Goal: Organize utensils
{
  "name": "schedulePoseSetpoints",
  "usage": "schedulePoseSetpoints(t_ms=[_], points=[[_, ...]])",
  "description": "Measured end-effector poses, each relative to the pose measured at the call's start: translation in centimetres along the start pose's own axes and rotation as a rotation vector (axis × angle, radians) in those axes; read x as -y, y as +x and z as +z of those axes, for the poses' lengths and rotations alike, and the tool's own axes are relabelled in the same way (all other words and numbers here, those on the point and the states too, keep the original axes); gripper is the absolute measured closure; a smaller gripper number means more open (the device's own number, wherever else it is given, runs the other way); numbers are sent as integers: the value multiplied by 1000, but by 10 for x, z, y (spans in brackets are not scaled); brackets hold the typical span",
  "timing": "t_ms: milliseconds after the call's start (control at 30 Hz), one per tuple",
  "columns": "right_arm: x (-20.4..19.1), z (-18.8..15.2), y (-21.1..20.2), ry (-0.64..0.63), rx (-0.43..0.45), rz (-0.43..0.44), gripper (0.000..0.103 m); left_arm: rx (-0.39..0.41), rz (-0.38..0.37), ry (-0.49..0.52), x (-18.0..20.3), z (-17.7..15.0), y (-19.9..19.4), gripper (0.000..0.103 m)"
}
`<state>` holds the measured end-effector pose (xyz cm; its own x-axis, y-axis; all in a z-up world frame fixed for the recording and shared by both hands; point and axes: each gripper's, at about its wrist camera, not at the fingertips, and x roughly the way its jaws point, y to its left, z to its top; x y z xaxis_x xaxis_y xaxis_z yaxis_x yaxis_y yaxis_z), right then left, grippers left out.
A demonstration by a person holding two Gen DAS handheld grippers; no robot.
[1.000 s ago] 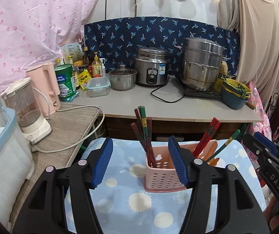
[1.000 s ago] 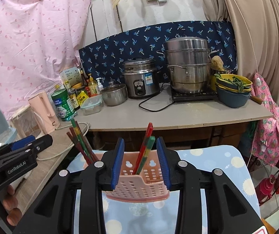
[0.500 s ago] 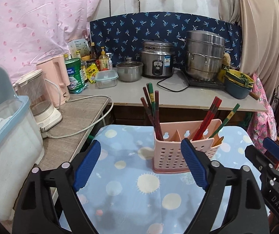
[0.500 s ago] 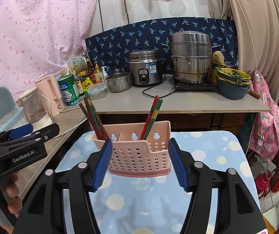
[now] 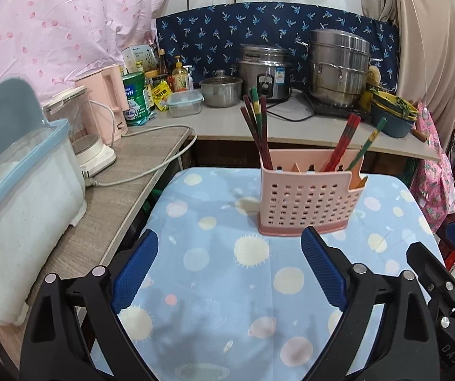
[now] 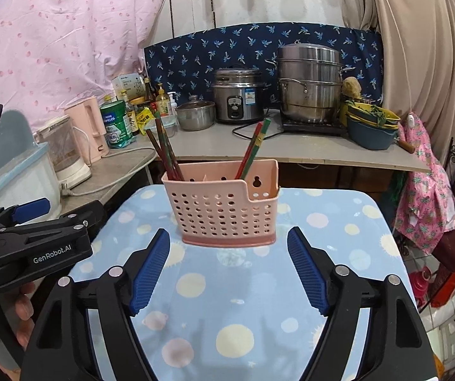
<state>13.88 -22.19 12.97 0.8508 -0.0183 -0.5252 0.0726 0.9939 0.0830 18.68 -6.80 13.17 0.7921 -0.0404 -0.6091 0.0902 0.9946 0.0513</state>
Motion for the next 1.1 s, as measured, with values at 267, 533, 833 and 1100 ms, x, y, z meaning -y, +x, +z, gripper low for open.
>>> schedulePoseSetpoints(t_ms=[267, 533, 833, 1100], points=[[8, -28, -10, 62, -53, 14, 27, -31, 3, -3, 0, -27, -6, 14], [16, -50, -12, 98, -86, -11, 26, -69, 2, -7, 1, -52, -4, 12], [20, -68, -8, 87, -119, -60, 20, -108, 13, 5, 1, -73, 4, 12], [17, -75, -3, 77, -139, -63, 17, -117, 17, 12, 2, -77, 6, 12]])
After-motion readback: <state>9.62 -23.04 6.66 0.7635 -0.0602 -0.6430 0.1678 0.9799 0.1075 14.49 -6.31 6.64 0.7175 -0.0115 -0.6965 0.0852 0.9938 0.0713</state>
